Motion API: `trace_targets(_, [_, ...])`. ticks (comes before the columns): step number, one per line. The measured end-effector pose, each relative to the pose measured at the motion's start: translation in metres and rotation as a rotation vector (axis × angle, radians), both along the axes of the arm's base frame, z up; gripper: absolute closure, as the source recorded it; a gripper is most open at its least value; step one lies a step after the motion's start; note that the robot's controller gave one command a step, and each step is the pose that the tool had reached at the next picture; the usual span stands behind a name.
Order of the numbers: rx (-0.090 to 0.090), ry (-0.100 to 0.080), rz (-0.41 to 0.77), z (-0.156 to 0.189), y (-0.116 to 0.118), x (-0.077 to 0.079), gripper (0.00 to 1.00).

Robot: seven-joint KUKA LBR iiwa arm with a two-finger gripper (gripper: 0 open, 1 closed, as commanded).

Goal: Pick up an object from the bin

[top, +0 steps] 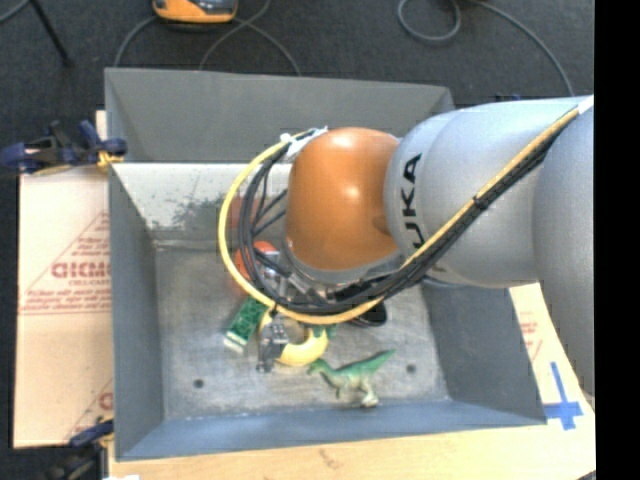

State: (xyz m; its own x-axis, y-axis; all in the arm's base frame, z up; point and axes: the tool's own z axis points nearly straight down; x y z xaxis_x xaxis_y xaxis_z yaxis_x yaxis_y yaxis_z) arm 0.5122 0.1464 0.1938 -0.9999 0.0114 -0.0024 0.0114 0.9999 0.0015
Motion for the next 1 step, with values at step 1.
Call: trace_targets(1, [0.0,0.0,0.0,0.0,0.0,0.0,0.0])
